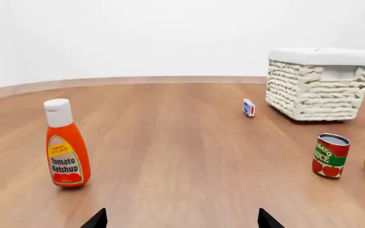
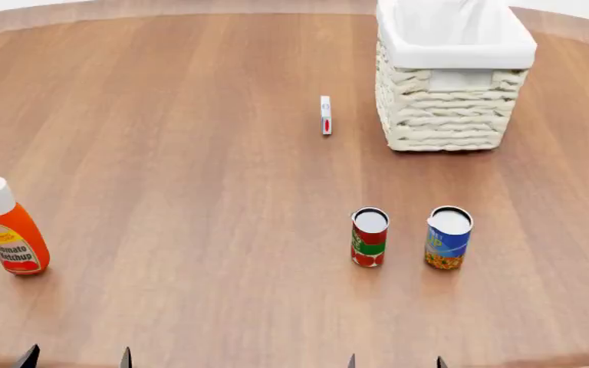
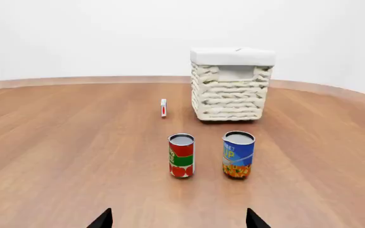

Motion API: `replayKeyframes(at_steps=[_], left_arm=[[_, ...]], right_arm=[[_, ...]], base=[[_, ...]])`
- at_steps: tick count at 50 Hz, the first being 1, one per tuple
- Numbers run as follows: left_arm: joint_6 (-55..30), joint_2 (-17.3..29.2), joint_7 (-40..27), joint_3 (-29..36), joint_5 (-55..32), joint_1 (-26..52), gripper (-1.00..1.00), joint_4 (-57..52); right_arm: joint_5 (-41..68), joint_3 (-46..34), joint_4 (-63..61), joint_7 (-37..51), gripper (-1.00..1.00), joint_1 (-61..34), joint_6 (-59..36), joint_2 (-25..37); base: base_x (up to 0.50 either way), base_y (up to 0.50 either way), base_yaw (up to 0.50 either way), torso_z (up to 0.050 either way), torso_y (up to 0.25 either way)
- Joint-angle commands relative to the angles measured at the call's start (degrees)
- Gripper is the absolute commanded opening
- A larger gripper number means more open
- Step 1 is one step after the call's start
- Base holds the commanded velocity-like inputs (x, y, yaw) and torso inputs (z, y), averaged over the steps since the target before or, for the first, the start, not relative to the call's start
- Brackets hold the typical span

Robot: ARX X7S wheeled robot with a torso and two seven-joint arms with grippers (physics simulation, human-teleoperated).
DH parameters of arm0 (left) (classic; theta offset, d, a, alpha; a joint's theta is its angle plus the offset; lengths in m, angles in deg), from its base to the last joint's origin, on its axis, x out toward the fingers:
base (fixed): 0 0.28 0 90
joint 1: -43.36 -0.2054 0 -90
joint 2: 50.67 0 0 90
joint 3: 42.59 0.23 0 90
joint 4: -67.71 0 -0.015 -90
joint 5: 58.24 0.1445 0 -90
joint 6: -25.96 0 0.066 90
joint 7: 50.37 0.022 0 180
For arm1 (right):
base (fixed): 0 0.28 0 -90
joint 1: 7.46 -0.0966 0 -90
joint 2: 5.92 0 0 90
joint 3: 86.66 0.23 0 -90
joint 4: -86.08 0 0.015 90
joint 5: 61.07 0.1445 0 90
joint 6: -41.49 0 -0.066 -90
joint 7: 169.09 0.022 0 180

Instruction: Pick up the tomato sauce, and put it in the basket.

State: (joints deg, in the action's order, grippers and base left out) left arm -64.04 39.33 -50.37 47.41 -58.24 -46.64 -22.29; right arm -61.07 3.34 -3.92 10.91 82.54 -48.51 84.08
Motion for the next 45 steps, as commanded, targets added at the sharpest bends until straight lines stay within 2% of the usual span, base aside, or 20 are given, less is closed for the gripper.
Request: replayKeyframes(at_steps=[1,8,16,27,36,37,39,42,43,45], left_arm=[[0.00,0.57,-0.64,0.64,-0.56,0.00,1.00,0.00],[-8.25,2.83,-0.98,2.07,-1.97,-3.74,1.00,-13.73],[-13.58,4.60,-2.02,2.70,-2.36,-6.24,1.00,-25.94],[-26.79,6.86,-3.47,-1.20,-8.12,-8.25,1.00,-49.60],[-33.09,8.56,-4.74,-3.28,-11.23,-7.58,1.00,-58.10],[-34.37,8.82,-5.15,-3.41,-11.33,-6.99,1.00,-58.99],[-35.03,9.54,-5.87,-3.55,-12.31,-6.63,1.00,-59.83],[-34.55,12.64,-9.27,-2.94,-15.16,-6.16,1.00,-59.95],[-34.18,14.19,-11.15,-2.39,-16.25,-6.00,1.00,-59.96],[-33.57,17.80,-15.45,-1.52,-19.89,-5.50,1.00,-59.96]], right_arm=[[0.54,-0.72,0.00,0.72,1.00,0.00,0.00,0.54],[2.12,-2.63,-10.77,2.03,1.00,3.88,-5.43,1.97],[2.96,-3.46,-21.12,3.84,1.00,6.24,-10.24,3.37],[3.37,-4.18,-44.46,6.36,1.00,9.27,-22.65,5.33],[4.11,-4.55,-58.55,8.50,1.00,8.73,-34.51,6.39],[4.81,-4.95,-59.97,9.38,1.00,8.59,-34.82,7.36],[9.55,-6.85,-59.99,16.09,1.00,7.78,-33.48,13.33],[25.73,-15.50,-59.99,39.09,1.00,2.61,-26.04,33.22],[28.72,-19.00,-59.98,44.56,1.00,0.19,-23.38,38.15],[30.79,-23.61,-59.96,50.19,1.00,-3.41,-20.49,43.12]], base=[[0.00,0.00,0.00,0.000,0.000],[0.00,0.00,0.00,0.000,0.000],[0.00,0.00,0.00,0.000,0.000],[0.00,0.00,0.00,0.000,0.000],[0.00,0.00,0.00,0.000,0.000],[0.00,0.00,0.00,0.000,0.000],[0.00,0.00,0.00,0.000,0.000],[0.00,0.00,0.00,0.000,0.000],[0.09,0.00,0.00,0.000,0.000],[0.25,0.00,0.00,0.000,0.000]])
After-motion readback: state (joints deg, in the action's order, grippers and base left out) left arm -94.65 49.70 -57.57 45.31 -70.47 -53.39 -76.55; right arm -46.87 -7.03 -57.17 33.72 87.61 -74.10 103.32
